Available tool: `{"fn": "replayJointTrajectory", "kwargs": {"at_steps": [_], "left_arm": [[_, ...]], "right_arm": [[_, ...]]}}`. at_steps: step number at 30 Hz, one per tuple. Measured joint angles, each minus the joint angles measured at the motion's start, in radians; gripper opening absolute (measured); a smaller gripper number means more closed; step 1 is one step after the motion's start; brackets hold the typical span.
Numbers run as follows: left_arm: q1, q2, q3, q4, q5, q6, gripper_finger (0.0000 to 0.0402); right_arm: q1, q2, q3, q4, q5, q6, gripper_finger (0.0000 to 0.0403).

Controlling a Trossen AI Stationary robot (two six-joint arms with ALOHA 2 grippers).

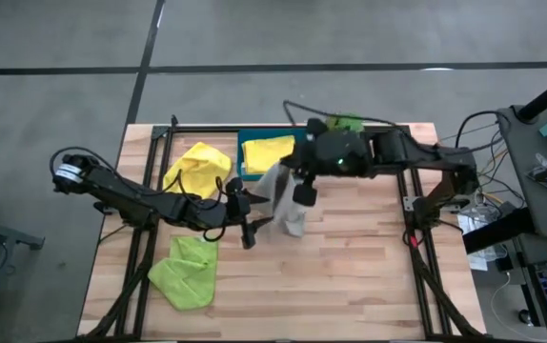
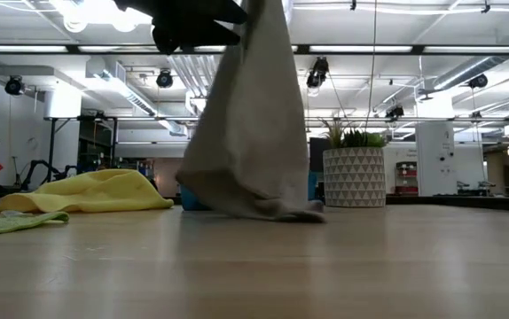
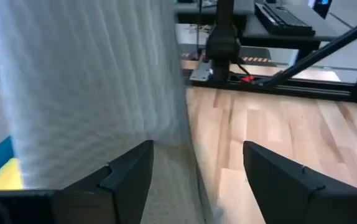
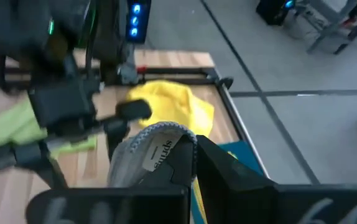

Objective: Fold microfiber towels
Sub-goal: Fold the gray microfiber cloth

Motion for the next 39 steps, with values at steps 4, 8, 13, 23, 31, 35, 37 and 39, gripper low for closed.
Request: {"fn": "replayJointTrajectory", "kwargs": {"at_steps": [4, 8, 13, 23, 31, 35, 37, 39], "left_arm": [[-0.001, 0.01, 0.0, -0.001, -0.143, -0.022, 0.0232], [-0.004, 0.039, 0.0, -0.004, -0.299, -0.025, 0.0232], [-0.004, 0.081, 0.0, 0.021, -0.301, -0.024, 0.0232], [-0.009, 0.059, 0.0, 0.19, -0.249, 0.106, 0.0232], [0.006, 0.061, 0.001, 0.436, -0.252, 0.218, 0.0232], [0.013, 0.062, 0.001, 0.439, -0.303, 0.212, 0.0232], [0.014, 0.062, 0.001, 0.438, -0.332, 0.212, 0.0232], [0.015, 0.062, 0.001, 0.436, -0.363, 0.215, 0.0226]], "right_arm": [[-0.022, 0.0, 0.044, 0.017, 0.001, 0.051, 0.0009], [-0.031, 0.0, 0.066, 0.04, 0.002, 0.069, 0.0008], [-0.03, 0.0, 0.07, 0.041, 0.0, 0.068, 0.0009], [-0.031, 0.014, 0.04, 0.04, 0.0, 0.092, 0.0009], [-0.031, 0.052, 0.037, 0.038, 0.0, 0.095, 0.0009], [-0.031, 0.056, 0.035, 0.039, 0.0, 0.084, 0.0008], [-0.031, 0.056, 0.035, 0.049, 0.0, 0.084, 0.0009], [-0.031, 0.054, 0.035, 0.048, 0.0, 0.084, 0.0009]]}}
